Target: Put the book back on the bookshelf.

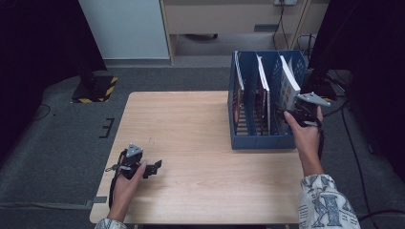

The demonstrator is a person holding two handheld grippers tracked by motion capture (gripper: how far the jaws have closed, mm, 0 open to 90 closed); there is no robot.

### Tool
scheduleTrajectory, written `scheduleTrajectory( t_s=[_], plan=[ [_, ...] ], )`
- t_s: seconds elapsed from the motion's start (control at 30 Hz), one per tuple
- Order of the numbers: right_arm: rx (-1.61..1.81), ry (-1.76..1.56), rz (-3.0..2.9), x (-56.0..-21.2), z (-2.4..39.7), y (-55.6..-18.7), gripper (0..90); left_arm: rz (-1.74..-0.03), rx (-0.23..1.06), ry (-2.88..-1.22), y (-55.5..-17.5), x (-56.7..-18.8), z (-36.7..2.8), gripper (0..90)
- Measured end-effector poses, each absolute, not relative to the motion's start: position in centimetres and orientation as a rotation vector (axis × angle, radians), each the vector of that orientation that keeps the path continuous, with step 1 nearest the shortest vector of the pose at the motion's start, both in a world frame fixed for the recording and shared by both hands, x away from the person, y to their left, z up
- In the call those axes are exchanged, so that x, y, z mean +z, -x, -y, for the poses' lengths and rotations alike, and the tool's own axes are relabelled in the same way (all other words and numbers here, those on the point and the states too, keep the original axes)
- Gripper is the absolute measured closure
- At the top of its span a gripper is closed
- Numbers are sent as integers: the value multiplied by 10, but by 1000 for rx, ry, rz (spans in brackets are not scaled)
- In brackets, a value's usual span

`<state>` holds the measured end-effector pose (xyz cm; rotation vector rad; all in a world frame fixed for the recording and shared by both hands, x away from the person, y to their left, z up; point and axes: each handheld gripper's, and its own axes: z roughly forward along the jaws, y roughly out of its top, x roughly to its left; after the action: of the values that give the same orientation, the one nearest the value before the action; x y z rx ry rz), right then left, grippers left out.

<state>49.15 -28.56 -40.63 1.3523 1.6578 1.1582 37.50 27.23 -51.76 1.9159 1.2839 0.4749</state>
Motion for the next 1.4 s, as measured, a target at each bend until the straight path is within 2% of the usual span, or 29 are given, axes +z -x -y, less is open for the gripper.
scheduleTrajectory(
  t_s=[1.4],
  plan=[
    [1167, -1321, -1699, -411, 290, -456, 80, -1287, 470, -1925, -375, -518, -271, 52]
  ],
)
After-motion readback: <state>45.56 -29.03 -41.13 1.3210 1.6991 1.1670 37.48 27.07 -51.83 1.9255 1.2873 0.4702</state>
